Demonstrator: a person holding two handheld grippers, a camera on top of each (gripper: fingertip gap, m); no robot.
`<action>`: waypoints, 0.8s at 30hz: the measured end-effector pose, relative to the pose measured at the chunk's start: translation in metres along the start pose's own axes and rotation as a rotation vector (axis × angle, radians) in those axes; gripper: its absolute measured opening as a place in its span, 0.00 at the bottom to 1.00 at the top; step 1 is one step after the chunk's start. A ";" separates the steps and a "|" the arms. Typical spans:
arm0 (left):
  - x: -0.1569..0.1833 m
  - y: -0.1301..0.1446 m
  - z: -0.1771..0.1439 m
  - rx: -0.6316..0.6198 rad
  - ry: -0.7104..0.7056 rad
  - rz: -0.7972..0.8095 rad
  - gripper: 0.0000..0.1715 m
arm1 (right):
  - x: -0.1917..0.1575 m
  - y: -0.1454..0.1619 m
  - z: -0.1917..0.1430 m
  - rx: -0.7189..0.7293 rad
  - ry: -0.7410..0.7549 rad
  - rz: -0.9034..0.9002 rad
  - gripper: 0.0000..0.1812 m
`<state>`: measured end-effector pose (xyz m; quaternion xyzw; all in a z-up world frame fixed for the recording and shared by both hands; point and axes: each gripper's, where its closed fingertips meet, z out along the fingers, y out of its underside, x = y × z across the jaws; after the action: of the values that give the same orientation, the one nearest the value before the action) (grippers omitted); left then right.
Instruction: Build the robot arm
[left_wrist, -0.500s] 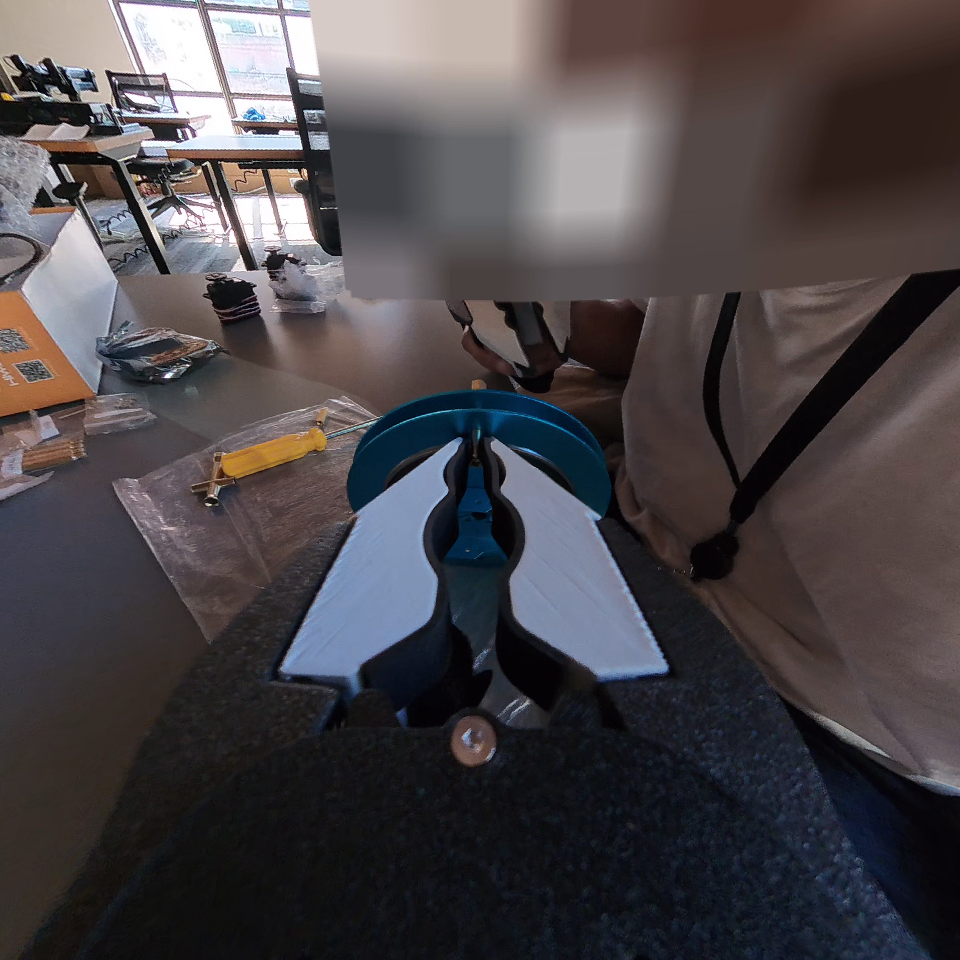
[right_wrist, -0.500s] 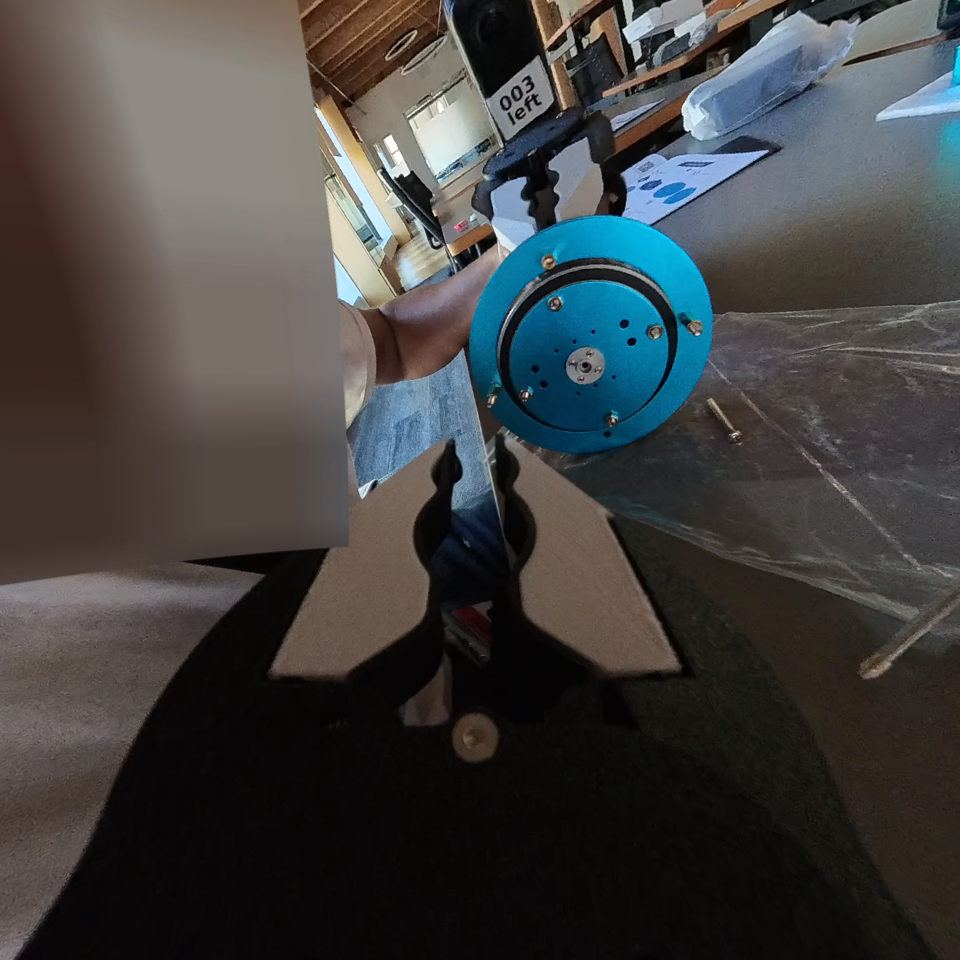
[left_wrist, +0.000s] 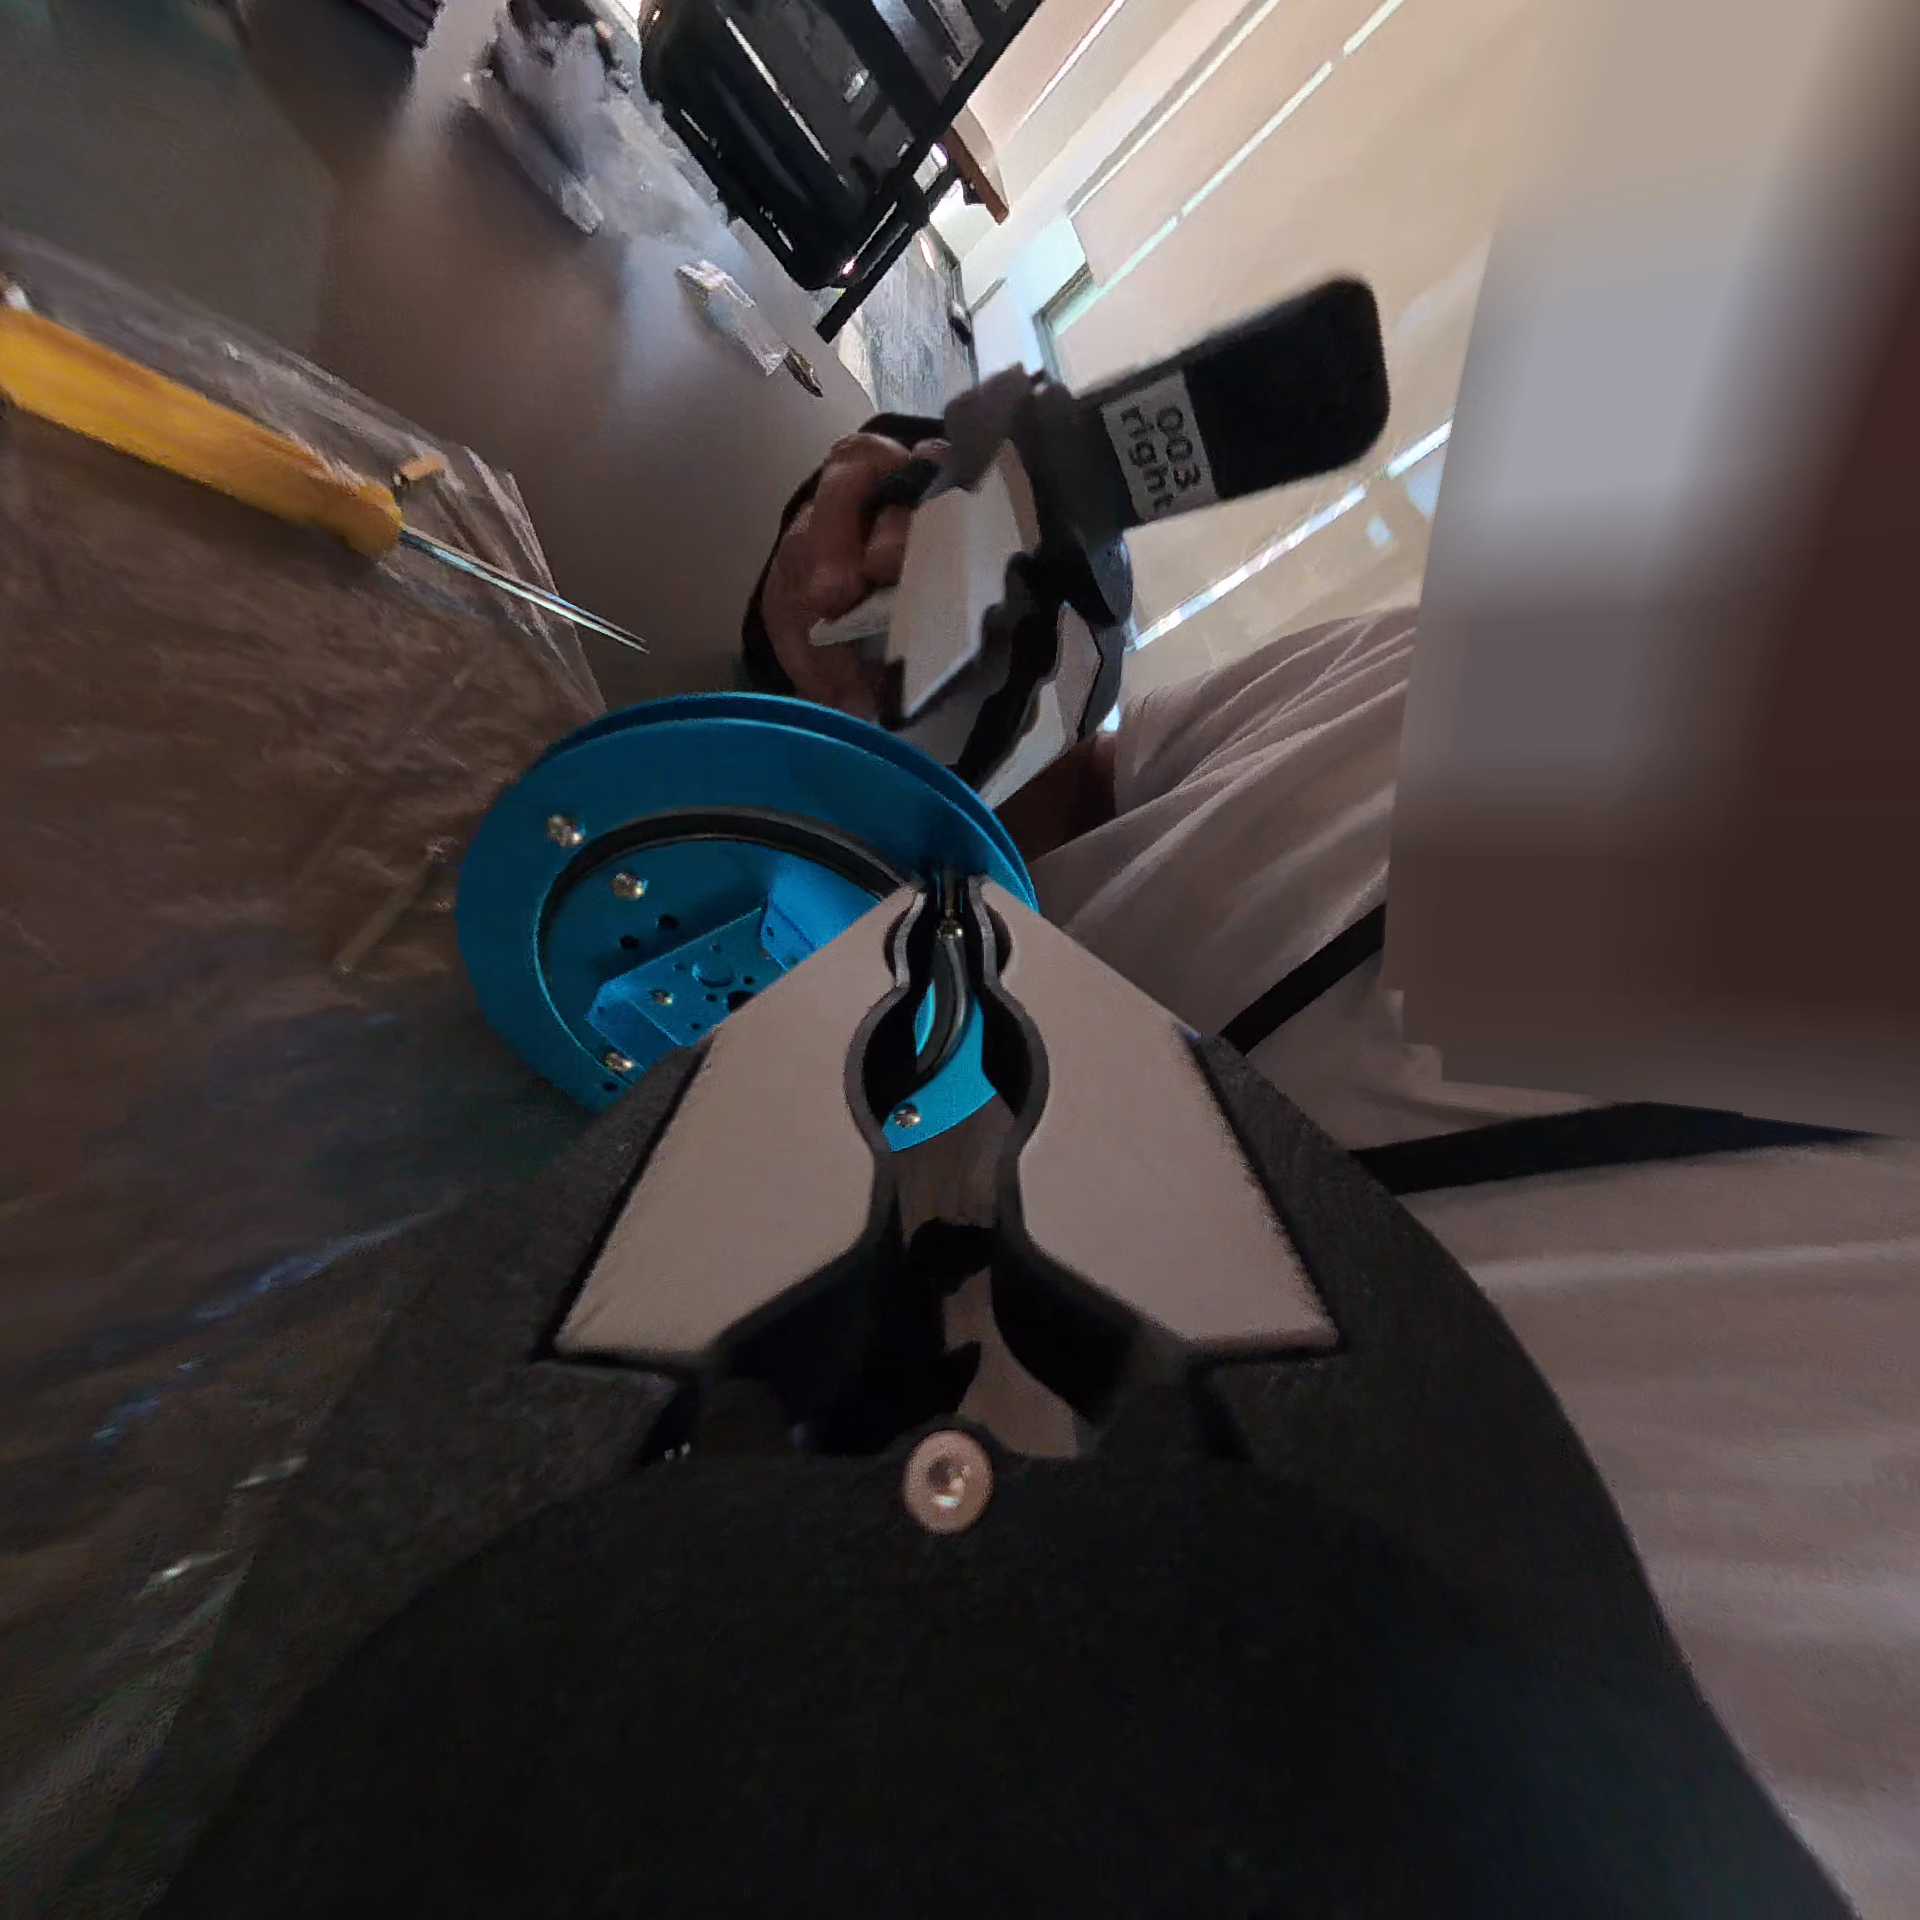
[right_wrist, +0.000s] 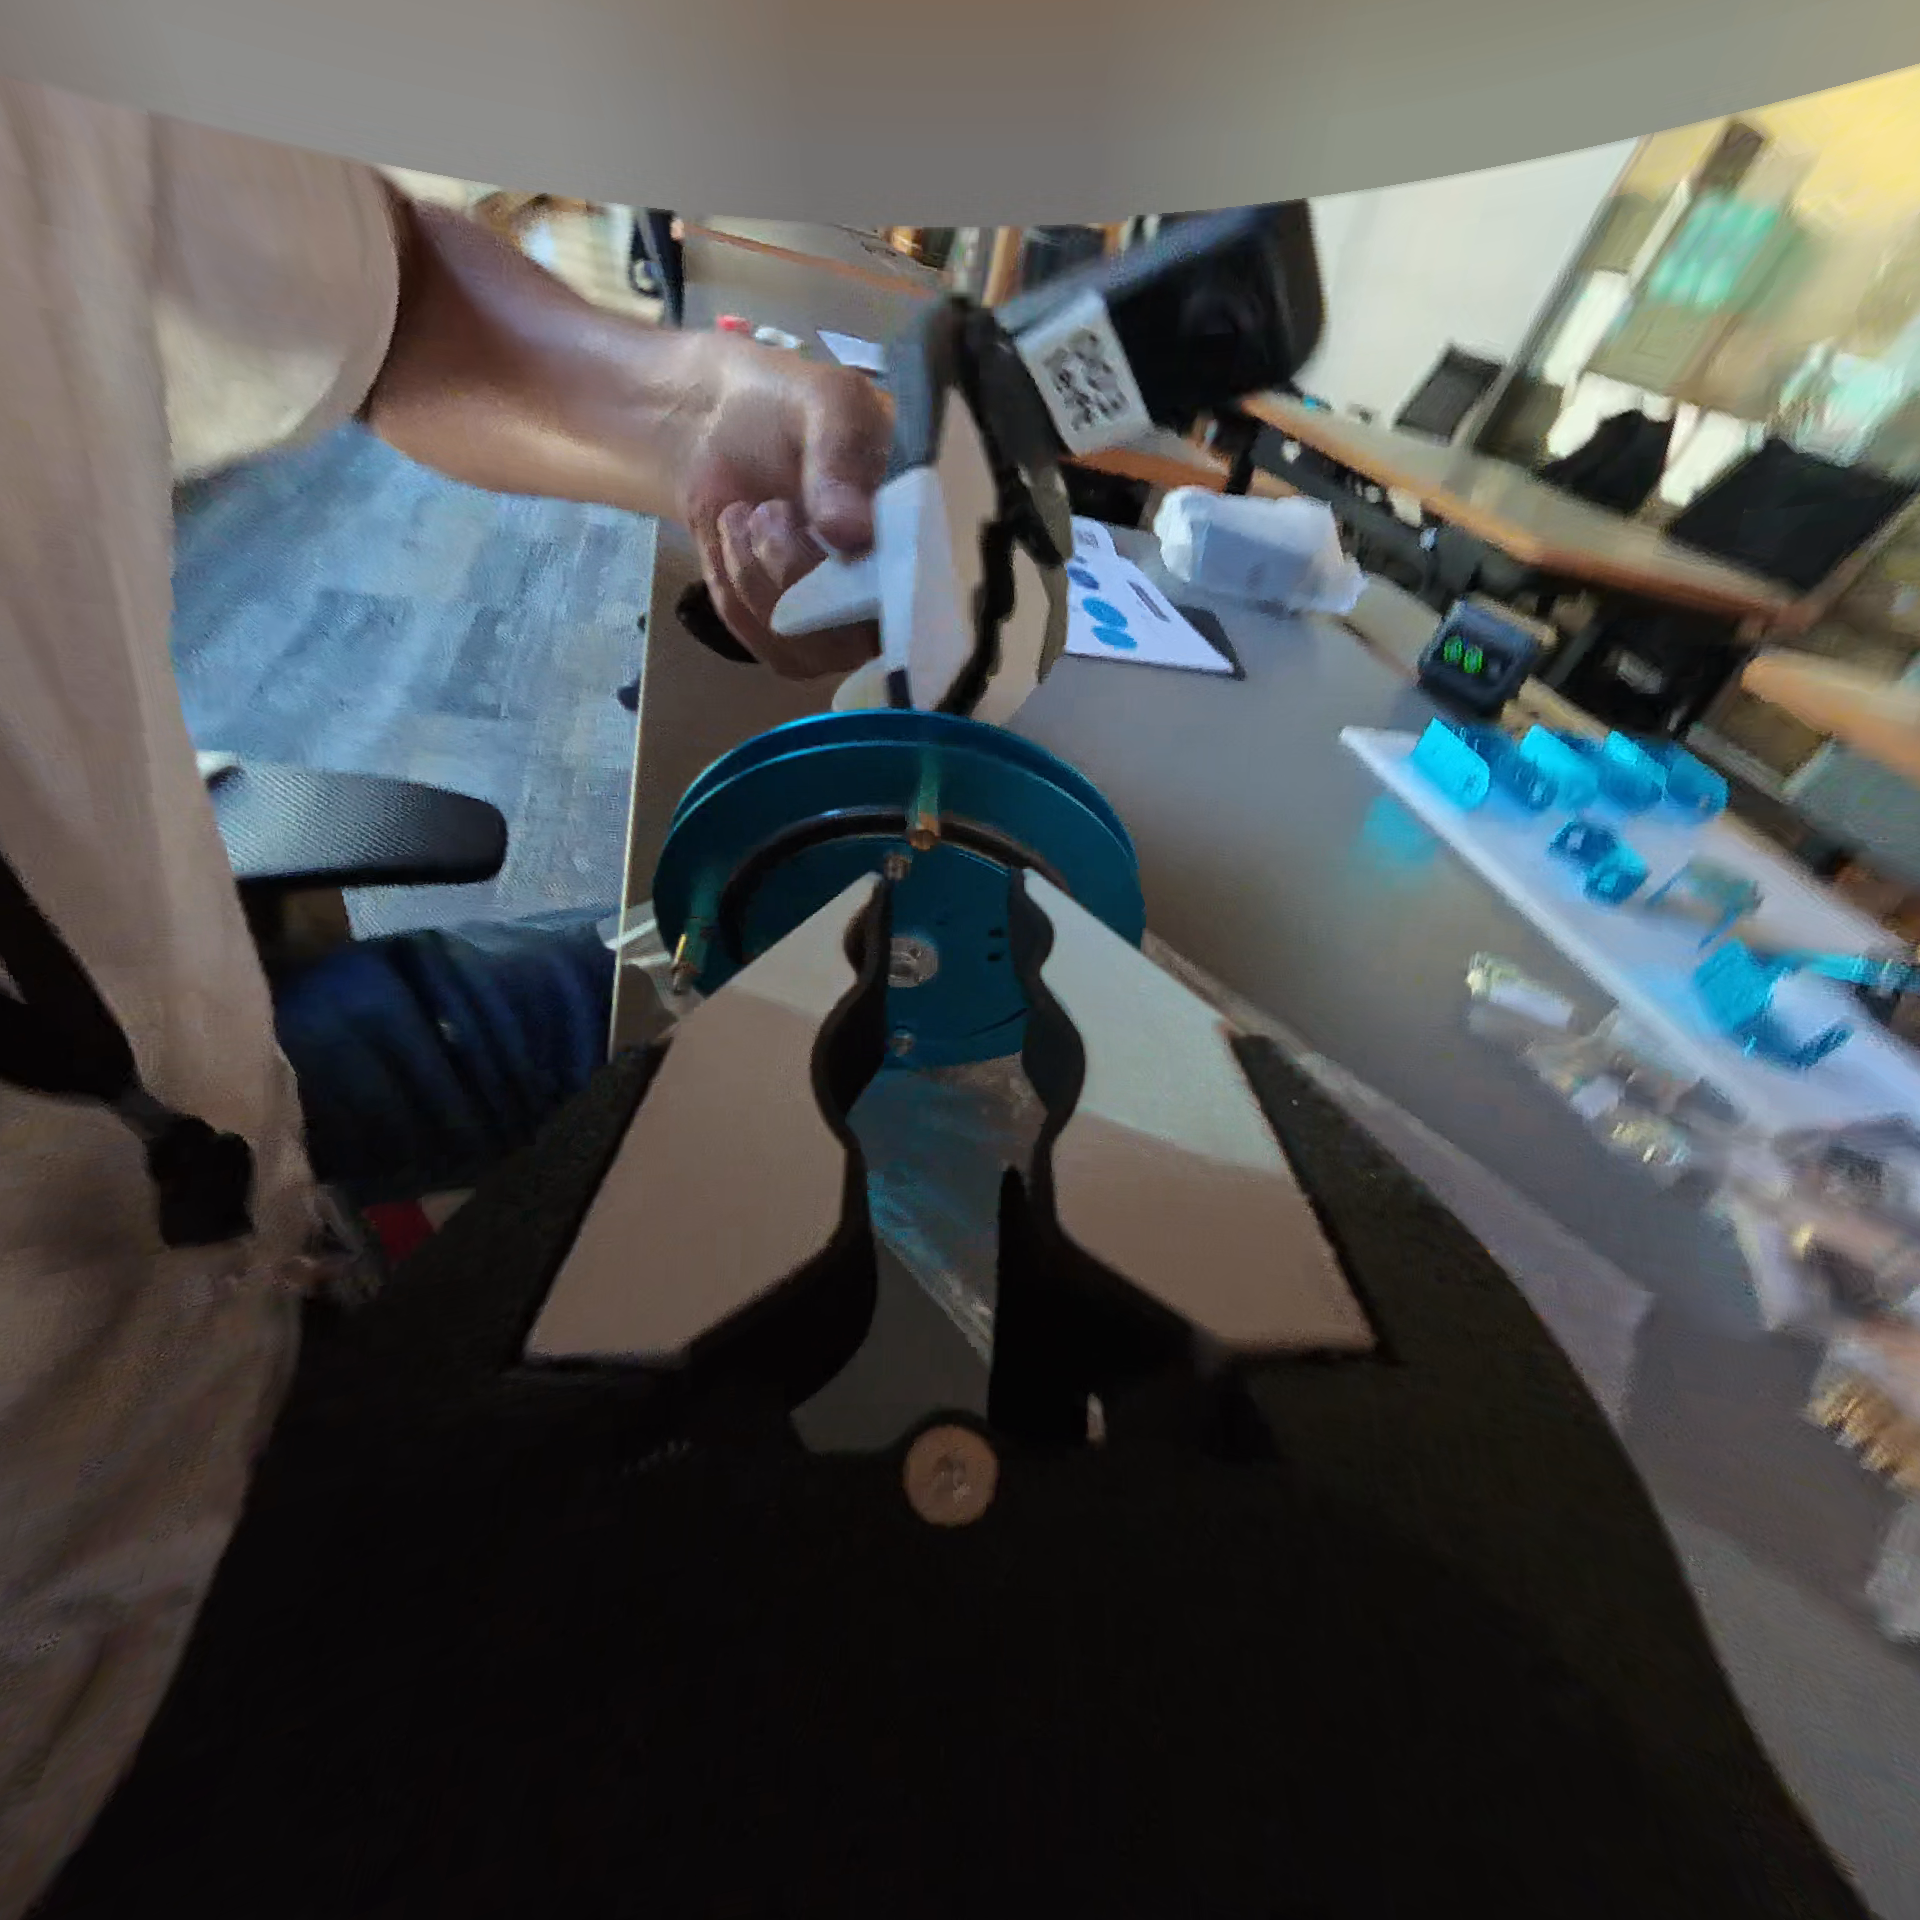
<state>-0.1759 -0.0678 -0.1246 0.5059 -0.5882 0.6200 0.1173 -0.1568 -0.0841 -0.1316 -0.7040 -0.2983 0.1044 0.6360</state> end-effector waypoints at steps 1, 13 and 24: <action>0.001 0.000 0.001 0.004 0.017 -0.055 0.02 | -0.004 -0.001 0.001 0.003 -0.026 -0.066 0.11; -0.004 -0.007 0.005 0.023 0.082 -0.309 0.02 | 0.001 -0.007 0.014 -0.076 0.123 -0.485 0.03; 0.000 0.001 0.003 -0.065 -0.227 0.535 0.01 | -0.002 -0.004 0.015 -0.086 -0.238 0.559 0.01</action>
<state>-0.1752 -0.0708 -0.1262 0.3951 -0.7296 0.5491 -0.1008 -0.1681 -0.0727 -0.1306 -0.7679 -0.1695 0.3442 0.5130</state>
